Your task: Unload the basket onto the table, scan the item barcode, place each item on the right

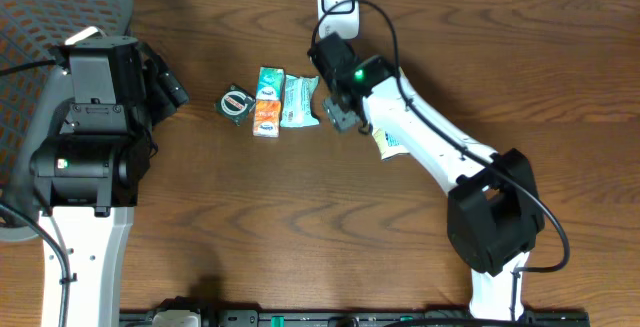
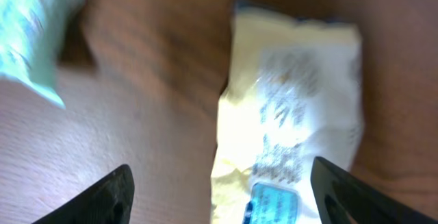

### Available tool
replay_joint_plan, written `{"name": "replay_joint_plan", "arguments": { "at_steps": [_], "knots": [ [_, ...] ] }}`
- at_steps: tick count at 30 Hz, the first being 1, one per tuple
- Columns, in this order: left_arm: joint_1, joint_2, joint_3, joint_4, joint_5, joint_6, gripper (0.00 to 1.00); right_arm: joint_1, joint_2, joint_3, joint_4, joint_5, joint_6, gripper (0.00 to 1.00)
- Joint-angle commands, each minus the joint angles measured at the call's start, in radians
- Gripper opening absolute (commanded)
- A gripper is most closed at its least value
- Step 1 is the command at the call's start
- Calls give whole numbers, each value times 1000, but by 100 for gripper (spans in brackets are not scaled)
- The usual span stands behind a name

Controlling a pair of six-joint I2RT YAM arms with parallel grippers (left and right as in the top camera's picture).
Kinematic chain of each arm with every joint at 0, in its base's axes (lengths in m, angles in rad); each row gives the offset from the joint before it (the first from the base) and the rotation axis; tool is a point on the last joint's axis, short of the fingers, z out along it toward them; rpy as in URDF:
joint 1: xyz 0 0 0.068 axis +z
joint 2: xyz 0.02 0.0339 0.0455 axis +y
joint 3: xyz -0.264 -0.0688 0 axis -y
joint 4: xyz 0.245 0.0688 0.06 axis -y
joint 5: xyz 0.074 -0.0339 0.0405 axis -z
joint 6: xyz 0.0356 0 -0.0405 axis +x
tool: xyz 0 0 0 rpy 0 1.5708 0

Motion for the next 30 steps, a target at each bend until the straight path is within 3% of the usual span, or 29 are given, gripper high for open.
{"name": "replay_joint_plan", "arguments": {
  "at_steps": [1, 3, 5, 7, 11, 20, 26, 30],
  "knots": [
    [3, -8, 13, -2, -10, -5, 98, -72, -6, 127, -34, -32, 31, 80],
    [3, -8, 13, -2, -10, -5, 97, -133, -6, 158, -42, -71, 29, 75],
    [3, -8, 13, -2, -10, -5, 98, -205, -5, 154, -46, -196, -9, 44],
    [3, -8, 13, -2, -10, -5, 98, -259, -5, 123, -47, -291, -14, 25],
    [3, -8, 13, -2, -10, -5, 98, -328, -5, 13, -29, -414, -14, 10],
    [3, -8, 13, -2, -10, -5, 98, -313, -5, -289, 85, -421, 24, 5],
    [3, -8, 13, -2, -10, -5, 97, -312, -61, -164, -32, -416, 61, 5],
    [3, -8, 13, -2, -10, -5, 98, -312, -126, -33, -70, -415, 61, 12]
  ]
}}
